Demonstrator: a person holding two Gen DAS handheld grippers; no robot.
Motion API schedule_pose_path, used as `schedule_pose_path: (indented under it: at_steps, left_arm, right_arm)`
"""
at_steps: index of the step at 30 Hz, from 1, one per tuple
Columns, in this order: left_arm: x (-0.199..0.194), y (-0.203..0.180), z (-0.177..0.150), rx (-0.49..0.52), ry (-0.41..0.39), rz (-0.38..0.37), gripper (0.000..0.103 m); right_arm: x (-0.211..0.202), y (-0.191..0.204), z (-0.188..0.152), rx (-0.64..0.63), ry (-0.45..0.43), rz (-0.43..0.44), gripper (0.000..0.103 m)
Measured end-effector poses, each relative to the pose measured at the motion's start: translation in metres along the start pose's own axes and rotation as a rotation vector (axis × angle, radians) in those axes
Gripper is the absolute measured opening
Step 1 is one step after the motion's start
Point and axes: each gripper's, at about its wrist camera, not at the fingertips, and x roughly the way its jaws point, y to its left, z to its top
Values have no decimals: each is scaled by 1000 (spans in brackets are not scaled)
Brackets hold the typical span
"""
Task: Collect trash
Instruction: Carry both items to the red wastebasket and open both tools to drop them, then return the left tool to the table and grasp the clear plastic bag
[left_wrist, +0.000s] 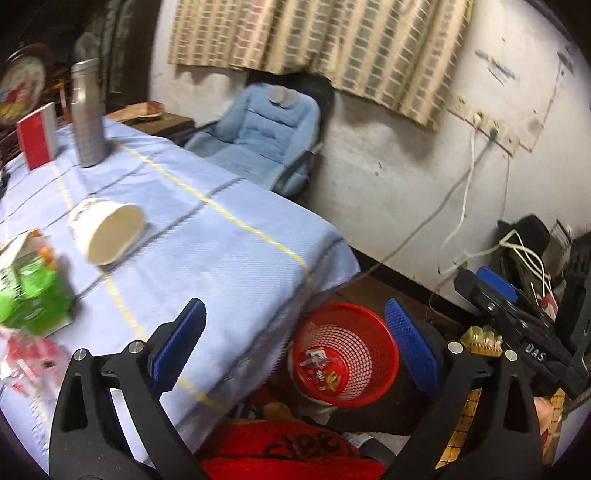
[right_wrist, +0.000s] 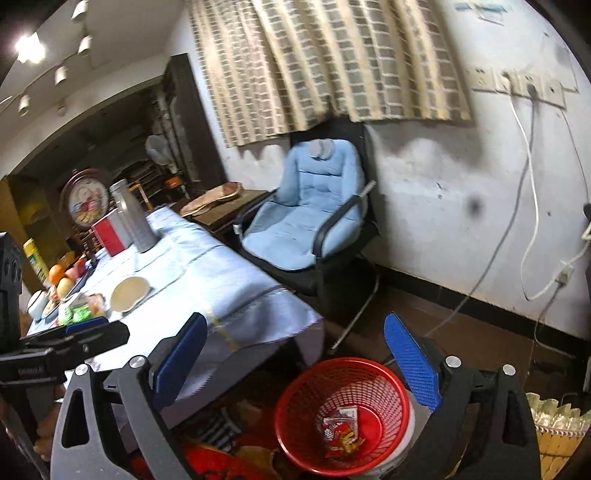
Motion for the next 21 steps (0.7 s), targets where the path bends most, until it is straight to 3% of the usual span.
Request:
schedule_pose_path:
  at_steps: [5,13,18,21]
  left_arm:
    - [-30,35,-9,-64,-58,65,95]
    - [-65,121,-37,-220,-127,336,96]
    - [-81,175,-56,-384,-141,317,96]
    - [-81,182,-59,-381,-132,330,96]
  right_arm:
    - [-6,24,0,-36,7,44,97]
    - [-1,64,-6,-114,44,97,97]
    - [4,89,-14,-172,69,130,97]
    - [6,102,-19,-208,83,144,97]
